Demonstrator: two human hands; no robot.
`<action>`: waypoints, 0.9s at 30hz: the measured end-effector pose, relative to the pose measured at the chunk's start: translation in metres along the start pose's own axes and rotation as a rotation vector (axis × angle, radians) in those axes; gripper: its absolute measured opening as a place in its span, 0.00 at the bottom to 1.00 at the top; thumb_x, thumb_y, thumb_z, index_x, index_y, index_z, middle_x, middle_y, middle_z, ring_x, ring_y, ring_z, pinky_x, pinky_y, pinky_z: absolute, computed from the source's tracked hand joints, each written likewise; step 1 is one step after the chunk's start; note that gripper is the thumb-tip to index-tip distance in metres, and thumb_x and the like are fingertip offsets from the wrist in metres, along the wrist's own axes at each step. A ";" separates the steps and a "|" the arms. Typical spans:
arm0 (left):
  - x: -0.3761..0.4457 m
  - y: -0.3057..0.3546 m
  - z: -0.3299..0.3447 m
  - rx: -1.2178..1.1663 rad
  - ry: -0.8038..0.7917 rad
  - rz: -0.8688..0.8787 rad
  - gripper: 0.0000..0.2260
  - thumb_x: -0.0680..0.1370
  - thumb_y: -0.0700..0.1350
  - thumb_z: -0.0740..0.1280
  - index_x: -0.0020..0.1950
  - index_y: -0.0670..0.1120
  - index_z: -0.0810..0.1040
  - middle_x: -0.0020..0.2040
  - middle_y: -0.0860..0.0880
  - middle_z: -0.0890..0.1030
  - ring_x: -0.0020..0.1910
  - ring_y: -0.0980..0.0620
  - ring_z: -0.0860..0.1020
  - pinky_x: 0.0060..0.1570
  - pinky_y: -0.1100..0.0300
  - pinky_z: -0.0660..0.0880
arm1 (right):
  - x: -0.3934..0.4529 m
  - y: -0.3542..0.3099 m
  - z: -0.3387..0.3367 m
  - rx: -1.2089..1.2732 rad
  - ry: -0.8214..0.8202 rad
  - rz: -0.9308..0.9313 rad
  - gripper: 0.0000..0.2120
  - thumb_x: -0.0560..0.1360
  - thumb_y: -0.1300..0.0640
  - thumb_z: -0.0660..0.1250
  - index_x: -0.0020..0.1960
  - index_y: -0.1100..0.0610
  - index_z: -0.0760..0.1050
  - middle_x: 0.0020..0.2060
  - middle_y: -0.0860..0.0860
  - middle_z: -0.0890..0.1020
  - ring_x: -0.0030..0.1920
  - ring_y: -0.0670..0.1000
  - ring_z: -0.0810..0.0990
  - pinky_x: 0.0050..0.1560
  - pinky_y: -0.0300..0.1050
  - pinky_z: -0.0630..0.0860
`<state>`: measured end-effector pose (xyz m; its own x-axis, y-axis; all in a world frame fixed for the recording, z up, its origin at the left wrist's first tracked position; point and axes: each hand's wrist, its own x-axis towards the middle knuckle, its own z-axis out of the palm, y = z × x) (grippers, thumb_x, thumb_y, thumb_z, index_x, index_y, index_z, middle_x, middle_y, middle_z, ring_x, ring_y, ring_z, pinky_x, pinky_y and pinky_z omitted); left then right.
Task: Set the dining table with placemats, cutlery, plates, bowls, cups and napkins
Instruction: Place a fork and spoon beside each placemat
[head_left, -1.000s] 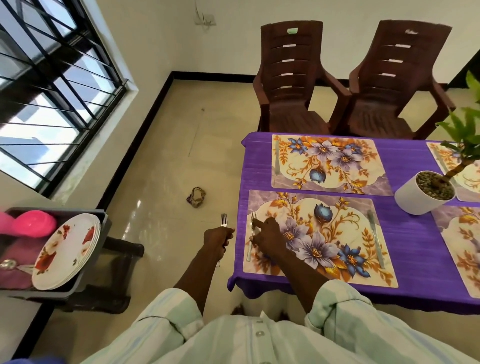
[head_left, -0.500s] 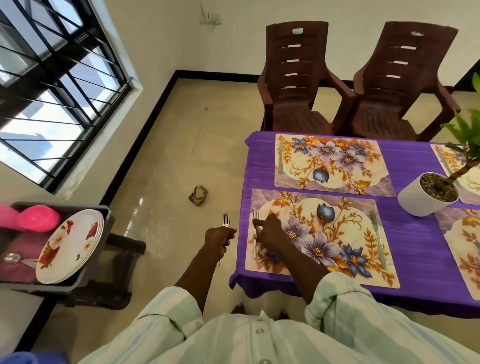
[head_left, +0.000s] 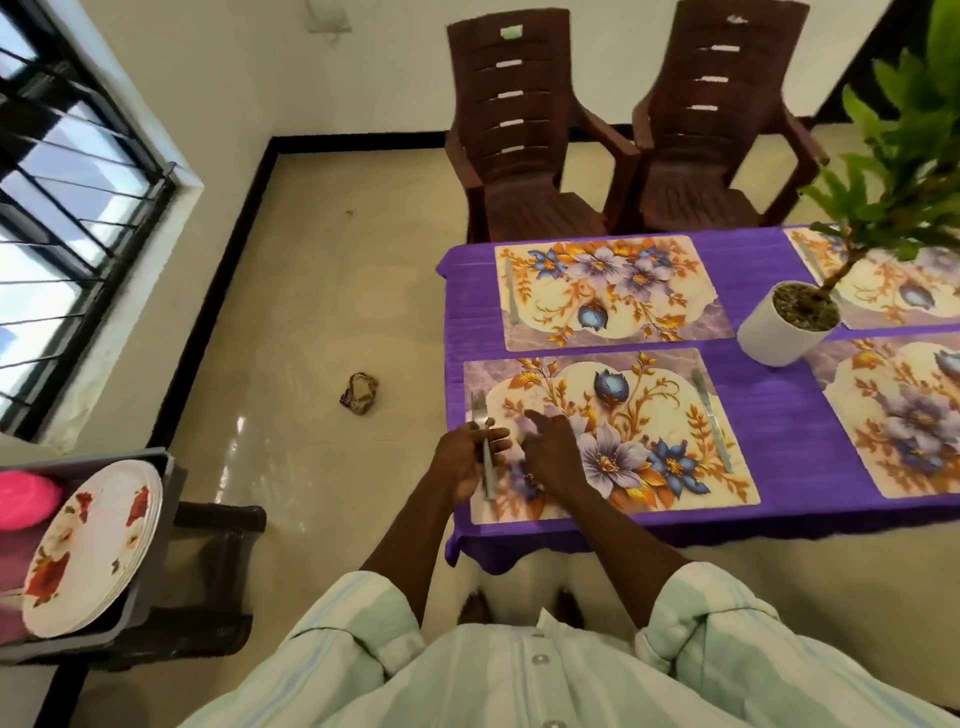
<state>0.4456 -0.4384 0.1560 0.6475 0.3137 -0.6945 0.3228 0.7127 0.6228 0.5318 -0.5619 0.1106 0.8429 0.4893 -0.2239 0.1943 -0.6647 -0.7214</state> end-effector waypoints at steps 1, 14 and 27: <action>0.000 -0.004 0.011 -0.017 -0.067 -0.029 0.11 0.82 0.40 0.57 0.58 0.37 0.76 0.48 0.39 0.82 0.44 0.44 0.80 0.45 0.51 0.80 | -0.003 0.004 -0.009 0.016 0.053 0.031 0.15 0.79 0.55 0.64 0.65 0.49 0.74 0.62 0.47 0.72 0.55 0.43 0.72 0.52 0.25 0.67; 0.024 -0.082 0.187 0.189 -0.277 -0.203 0.09 0.80 0.33 0.58 0.56 0.33 0.76 0.50 0.36 0.83 0.46 0.43 0.84 0.43 0.52 0.82 | -0.043 0.125 -0.156 0.302 0.396 0.421 0.13 0.75 0.64 0.64 0.58 0.61 0.80 0.56 0.56 0.81 0.57 0.56 0.79 0.52 0.40 0.71; 0.047 -0.198 0.406 0.461 -0.232 -0.338 0.06 0.77 0.37 0.67 0.40 0.39 0.78 0.24 0.48 0.76 0.20 0.53 0.74 0.24 0.63 0.74 | -0.075 0.292 -0.344 0.335 0.408 0.572 0.09 0.74 0.61 0.63 0.49 0.58 0.82 0.44 0.54 0.85 0.46 0.54 0.81 0.49 0.47 0.76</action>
<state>0.6923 -0.8191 0.1467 0.5739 -0.0644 -0.8164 0.7681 0.3883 0.5092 0.6979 -0.9871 0.1419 0.8971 -0.1673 -0.4089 -0.4333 -0.5137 -0.7405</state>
